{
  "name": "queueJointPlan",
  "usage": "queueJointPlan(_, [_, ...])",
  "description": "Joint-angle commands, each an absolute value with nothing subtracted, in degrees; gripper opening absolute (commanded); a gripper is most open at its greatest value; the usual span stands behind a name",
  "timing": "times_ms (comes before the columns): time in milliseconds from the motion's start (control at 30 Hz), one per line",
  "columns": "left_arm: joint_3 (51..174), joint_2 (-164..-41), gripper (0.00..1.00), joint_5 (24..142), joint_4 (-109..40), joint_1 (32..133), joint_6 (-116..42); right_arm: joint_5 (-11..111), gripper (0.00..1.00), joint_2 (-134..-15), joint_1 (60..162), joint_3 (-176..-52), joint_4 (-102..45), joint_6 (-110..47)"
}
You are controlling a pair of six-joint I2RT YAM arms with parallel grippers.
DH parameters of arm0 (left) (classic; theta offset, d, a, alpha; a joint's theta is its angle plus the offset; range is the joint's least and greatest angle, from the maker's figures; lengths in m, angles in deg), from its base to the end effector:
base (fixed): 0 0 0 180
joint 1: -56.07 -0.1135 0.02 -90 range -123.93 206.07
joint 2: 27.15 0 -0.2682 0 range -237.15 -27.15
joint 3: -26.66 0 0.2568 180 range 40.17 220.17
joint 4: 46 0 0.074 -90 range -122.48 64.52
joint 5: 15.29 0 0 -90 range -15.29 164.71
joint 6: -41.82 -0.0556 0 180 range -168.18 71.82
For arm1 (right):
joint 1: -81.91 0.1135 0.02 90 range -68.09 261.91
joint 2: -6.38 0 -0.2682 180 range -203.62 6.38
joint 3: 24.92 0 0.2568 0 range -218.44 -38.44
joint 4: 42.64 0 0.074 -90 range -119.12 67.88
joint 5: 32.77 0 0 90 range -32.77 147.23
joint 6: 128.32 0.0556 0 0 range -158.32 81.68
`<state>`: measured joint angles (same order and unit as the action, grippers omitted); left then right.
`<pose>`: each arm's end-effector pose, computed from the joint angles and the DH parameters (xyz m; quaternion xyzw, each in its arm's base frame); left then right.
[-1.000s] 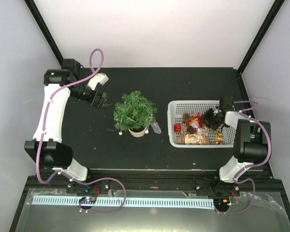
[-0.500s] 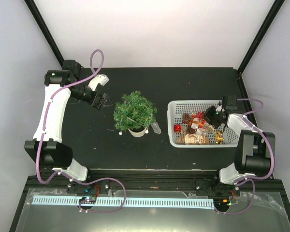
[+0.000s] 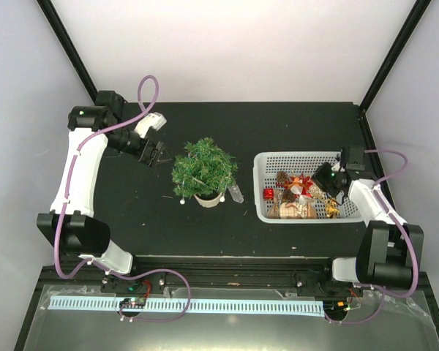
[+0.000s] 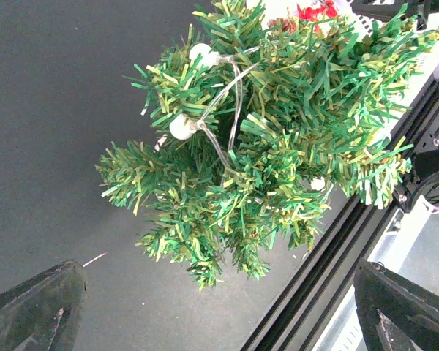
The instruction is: Decorate the small christmas tree
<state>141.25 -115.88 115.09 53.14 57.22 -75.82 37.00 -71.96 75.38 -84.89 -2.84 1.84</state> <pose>0.2778 -0.0416 0.3822 0.2795 0.8870 -0.3011 0.2111 0.2764 -0.0123 0.1880 0.3309 0.8883 0.2398 0.2095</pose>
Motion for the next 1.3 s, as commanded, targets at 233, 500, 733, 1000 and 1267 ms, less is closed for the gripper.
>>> queueJointPlan(233, [142.4, -114.2, 0.99, 114.8, 53.6, 58.1, -75.9, 37.9, 0.24, -76.3, 75.1, -87.8, -0.3, 0.4])
queueJointPlan(500, [140.1, -112.4, 0.99, 114.3, 53.1, 58.3, -75.7, 39.5, 0.29, -86.6, 75.1, -97.6, 3.2, 1.3])
queueJointPlan(733, [138.1, -110.8, 0.99, 113.6, 52.3, 58.3, -75.5, 40.6, 0.26, -92.0, 75.1, -102.6, 5.8, 1.4])
queueJointPlan(1000, [138.6, -111.1, 0.99, 113.9, 52.3, 58.3, -75.4, 42.2, 0.26, -93.3, 75.1, -103.6, 8.4, 0.8])
queueJointPlan(1267, [139.1, -111.6, 0.99, 114.5, 52.4, 58.3, -75.3, 41.8, 0.26, -95.2, 75.9, -103.4, 6.9, 1.3])
